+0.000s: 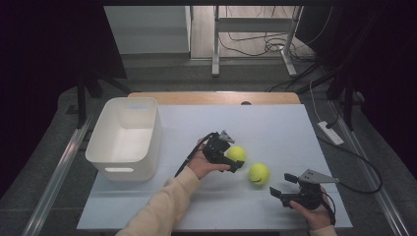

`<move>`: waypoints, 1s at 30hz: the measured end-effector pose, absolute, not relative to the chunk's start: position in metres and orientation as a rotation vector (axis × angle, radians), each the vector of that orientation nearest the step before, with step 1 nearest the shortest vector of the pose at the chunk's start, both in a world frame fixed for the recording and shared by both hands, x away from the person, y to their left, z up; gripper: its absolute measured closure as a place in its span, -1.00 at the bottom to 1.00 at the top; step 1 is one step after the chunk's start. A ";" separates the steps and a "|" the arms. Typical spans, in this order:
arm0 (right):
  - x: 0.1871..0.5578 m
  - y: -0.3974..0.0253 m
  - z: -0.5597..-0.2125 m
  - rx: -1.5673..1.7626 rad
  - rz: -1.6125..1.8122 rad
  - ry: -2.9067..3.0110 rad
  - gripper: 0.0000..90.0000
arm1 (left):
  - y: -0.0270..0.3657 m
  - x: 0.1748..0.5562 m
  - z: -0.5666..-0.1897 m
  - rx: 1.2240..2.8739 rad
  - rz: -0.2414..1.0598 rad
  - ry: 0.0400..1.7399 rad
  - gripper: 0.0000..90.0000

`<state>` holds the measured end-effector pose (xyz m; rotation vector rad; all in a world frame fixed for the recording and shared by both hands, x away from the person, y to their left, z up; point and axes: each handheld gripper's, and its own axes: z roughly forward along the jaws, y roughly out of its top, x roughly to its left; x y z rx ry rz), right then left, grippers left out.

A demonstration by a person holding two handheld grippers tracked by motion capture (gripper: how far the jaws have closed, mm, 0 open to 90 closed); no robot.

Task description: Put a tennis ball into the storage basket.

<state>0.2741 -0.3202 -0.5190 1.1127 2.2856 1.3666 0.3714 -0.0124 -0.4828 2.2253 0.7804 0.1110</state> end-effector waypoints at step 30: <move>0.274 -0.322 -0.520 1.119 1.355 2.284 -0.70 | -0.026 0.390 -0.504 2.304 0.082 0.871 -0.41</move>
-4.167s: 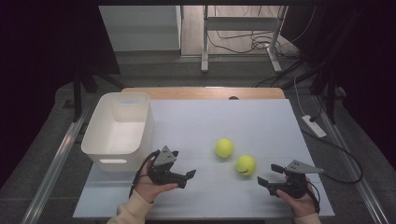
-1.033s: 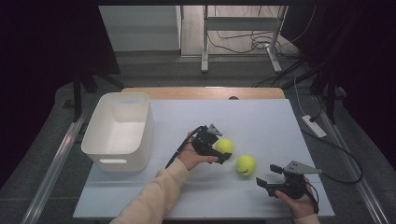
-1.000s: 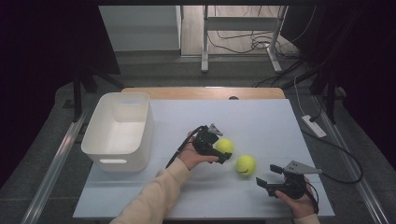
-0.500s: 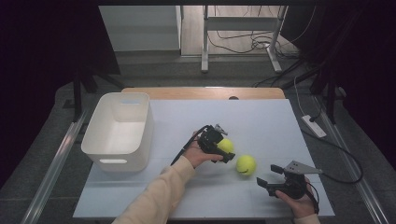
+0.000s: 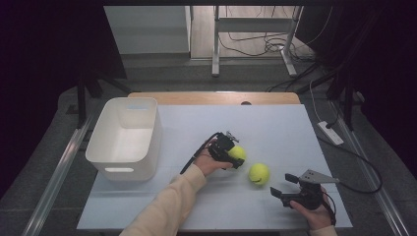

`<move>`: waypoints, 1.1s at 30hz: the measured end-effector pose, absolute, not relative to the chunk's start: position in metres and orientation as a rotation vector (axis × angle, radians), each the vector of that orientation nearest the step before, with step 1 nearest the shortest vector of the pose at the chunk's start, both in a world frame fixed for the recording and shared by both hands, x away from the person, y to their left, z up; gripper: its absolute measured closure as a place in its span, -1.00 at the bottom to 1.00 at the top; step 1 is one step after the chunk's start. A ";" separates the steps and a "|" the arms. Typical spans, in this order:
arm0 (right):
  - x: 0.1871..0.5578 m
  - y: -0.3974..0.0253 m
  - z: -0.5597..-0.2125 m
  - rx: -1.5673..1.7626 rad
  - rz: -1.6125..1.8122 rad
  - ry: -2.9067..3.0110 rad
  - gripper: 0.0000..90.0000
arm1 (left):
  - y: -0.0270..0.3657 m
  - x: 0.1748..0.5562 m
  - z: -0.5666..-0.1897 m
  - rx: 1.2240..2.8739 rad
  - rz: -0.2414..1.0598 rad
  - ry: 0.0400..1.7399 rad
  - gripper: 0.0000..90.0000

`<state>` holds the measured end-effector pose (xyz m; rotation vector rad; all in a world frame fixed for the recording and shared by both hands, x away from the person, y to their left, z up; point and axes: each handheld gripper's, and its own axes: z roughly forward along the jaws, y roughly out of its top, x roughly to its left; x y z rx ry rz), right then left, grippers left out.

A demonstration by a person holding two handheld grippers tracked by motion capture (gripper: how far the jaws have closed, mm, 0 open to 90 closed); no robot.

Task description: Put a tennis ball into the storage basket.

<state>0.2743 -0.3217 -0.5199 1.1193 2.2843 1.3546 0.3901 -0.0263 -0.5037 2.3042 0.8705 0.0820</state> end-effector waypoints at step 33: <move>0.274 -0.322 -0.519 1.115 1.348 2.282 -0.70 | 0.004 0.368 -0.482 2.204 0.147 0.803 -0.40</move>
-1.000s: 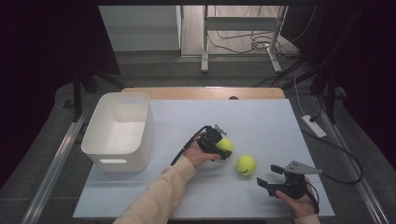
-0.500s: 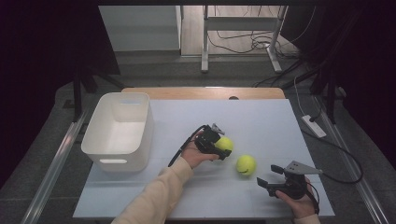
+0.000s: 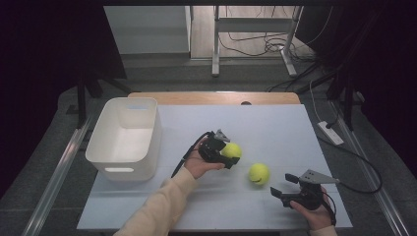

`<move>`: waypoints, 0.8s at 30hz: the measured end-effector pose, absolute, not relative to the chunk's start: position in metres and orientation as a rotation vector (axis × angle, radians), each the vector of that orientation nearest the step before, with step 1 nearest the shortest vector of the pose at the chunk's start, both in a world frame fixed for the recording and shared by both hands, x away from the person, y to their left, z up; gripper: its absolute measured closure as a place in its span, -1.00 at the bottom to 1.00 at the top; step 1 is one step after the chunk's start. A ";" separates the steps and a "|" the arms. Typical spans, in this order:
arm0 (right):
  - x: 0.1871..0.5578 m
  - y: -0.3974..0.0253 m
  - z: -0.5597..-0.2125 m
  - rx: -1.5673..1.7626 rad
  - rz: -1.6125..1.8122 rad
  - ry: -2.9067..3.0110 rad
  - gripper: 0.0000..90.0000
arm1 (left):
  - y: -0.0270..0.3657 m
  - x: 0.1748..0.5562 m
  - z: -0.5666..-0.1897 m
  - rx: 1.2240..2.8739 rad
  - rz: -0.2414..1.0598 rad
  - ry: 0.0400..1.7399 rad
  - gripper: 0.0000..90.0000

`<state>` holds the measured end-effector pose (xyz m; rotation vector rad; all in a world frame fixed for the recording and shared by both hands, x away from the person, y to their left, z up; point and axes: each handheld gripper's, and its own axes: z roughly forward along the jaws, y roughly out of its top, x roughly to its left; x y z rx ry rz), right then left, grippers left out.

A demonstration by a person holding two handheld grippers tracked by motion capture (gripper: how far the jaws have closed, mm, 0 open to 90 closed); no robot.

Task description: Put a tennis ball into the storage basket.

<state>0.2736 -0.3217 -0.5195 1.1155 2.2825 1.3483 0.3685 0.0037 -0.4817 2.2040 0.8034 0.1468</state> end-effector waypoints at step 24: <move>0.274 -0.322 -0.520 1.116 1.348 2.281 -0.70 | 0.028 0.359 -0.476 2.134 0.180 0.814 -0.40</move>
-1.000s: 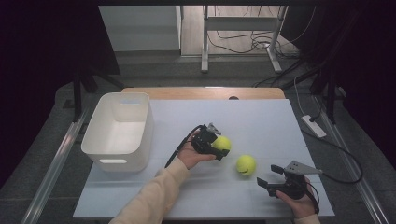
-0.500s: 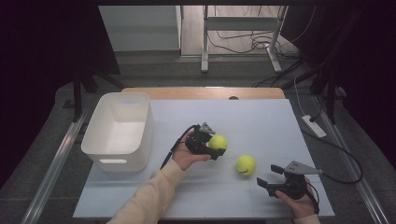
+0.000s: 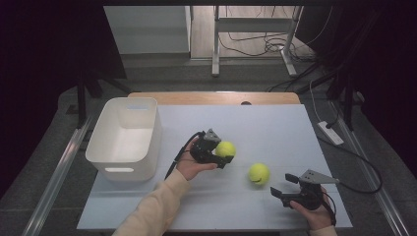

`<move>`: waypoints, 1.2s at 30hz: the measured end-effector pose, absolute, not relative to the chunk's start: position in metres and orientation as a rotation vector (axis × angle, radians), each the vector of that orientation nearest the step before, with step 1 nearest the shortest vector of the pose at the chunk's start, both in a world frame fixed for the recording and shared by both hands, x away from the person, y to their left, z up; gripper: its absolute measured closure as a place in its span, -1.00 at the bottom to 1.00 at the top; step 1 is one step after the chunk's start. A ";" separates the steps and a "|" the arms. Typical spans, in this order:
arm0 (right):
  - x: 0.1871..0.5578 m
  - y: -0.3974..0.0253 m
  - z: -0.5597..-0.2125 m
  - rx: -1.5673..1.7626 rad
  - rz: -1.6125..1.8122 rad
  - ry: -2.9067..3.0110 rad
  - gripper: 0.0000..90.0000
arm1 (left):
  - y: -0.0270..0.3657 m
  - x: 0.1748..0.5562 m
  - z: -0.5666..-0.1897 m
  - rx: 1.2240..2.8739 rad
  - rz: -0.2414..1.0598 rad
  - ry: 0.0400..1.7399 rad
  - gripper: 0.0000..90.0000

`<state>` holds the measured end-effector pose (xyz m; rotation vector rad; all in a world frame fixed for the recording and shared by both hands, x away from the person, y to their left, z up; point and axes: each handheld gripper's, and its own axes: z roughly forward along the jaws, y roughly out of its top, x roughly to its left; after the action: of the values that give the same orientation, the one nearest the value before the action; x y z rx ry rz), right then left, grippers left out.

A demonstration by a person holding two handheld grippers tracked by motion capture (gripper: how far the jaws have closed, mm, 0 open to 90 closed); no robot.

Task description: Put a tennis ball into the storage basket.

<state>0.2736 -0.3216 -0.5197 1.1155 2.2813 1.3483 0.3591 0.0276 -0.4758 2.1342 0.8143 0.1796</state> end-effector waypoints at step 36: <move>0.274 -0.321 -0.519 1.116 1.347 2.278 -0.70 | 0.057 0.349 -0.458 2.030 0.257 0.827 -0.40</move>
<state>0.2735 -0.3212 -0.5195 1.1161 2.2783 1.3475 0.3493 0.0567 -0.4576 2.0295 0.8274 0.2570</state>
